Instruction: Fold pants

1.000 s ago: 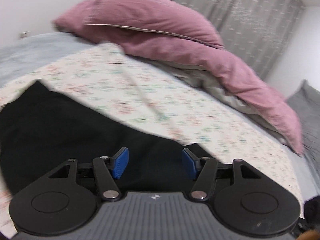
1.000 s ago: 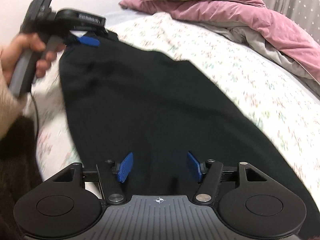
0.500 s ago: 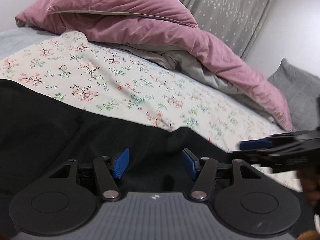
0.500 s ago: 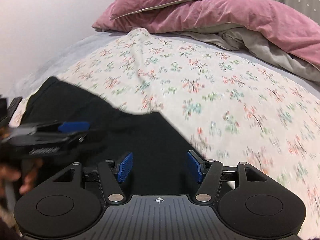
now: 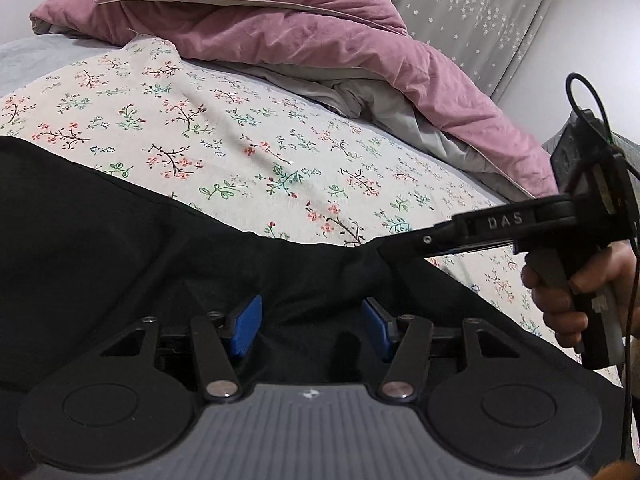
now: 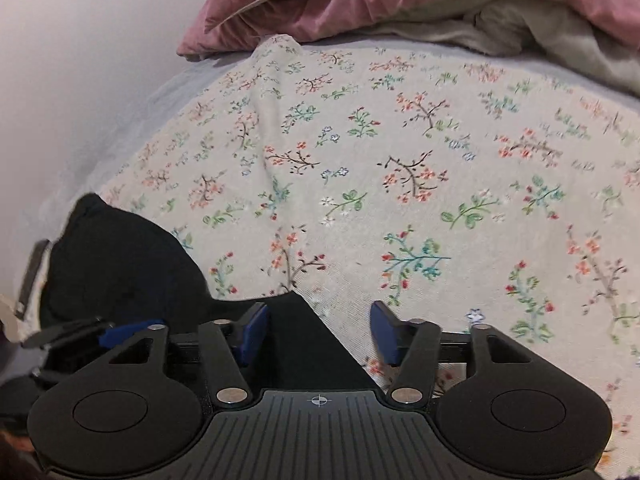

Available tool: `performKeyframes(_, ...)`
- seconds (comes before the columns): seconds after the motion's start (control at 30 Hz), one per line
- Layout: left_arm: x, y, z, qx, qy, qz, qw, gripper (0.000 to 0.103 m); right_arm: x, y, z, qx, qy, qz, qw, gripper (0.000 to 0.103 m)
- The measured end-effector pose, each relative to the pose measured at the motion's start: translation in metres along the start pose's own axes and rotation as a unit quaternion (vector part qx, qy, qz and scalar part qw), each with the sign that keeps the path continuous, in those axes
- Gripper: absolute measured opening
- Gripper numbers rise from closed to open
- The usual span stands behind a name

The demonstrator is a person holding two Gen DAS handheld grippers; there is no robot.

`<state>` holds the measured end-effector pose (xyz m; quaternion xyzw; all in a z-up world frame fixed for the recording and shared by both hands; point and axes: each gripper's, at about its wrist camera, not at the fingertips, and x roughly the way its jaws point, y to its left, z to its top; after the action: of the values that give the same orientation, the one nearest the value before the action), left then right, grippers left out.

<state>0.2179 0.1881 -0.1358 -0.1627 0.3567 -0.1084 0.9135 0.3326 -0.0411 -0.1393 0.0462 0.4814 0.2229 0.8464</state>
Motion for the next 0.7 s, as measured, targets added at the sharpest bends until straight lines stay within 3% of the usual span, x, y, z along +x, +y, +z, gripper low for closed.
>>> performKeyframes(0.07, -0.002, 0.002, 0.001, -0.004, 0.000, -0.004, 1.0000, 0.078, 0.003, -0.002, 0.002, 0.013, 0.000, 0.015, 1.000, 0.039)
performKeyframes(0.13, -0.008, 0.008, 0.005, -0.011, -0.010, -0.006, 0.9999, 0.078, 0.008, -0.002, 0.003, 0.024, 0.005, 0.026, 0.999, 0.017)
performKeyframes(0.2, -0.019, 0.017, 0.011, -0.003, -0.043, 0.003, 0.9991, 0.078, 0.010, 0.005, 0.002, 0.016, 0.008, 0.026, 0.999, 0.011)
performKeyframes(0.3, -0.028, 0.046, 0.020, -0.027, -0.077, 0.072, 0.9940, 0.078, 0.004, 0.022, -0.003, -0.024, -0.032, -0.011, 0.999, 0.002)
performKeyframes(0.4, -0.025, 0.082, 0.022, -0.095, -0.064, 0.143, 0.9831, 0.074, -0.003, 0.033, -0.010, -0.036, -0.074, -0.061, 0.995, 0.001)
performKeyframes(0.47, -0.030, 0.095, 0.023, -0.128, -0.079, 0.144, 0.9782, 0.070, 0.004, 0.033, -0.010, -0.030, -0.075, -0.079, 0.994, 0.001)
performKeyframes(0.57, -0.033, 0.093, 0.024, -0.120, -0.083, 0.158, 0.9765, 0.070, 0.021, 0.037, -0.012, -0.037, -0.065, -0.111, 0.991, 0.005)
performKeyframes(0.6, -0.033, 0.092, 0.024, -0.115, -0.084, 0.161, 0.9766, 0.070, 0.023, 0.039, -0.012, -0.044, -0.068, -0.118, 0.990, 0.012)
performKeyframes(0.7, -0.037, 0.090, 0.026, -0.101, -0.098, 0.153, 0.9782, 0.070, 0.014, 0.045, -0.011, -0.037, -0.082, -0.146, 0.985, 0.017)
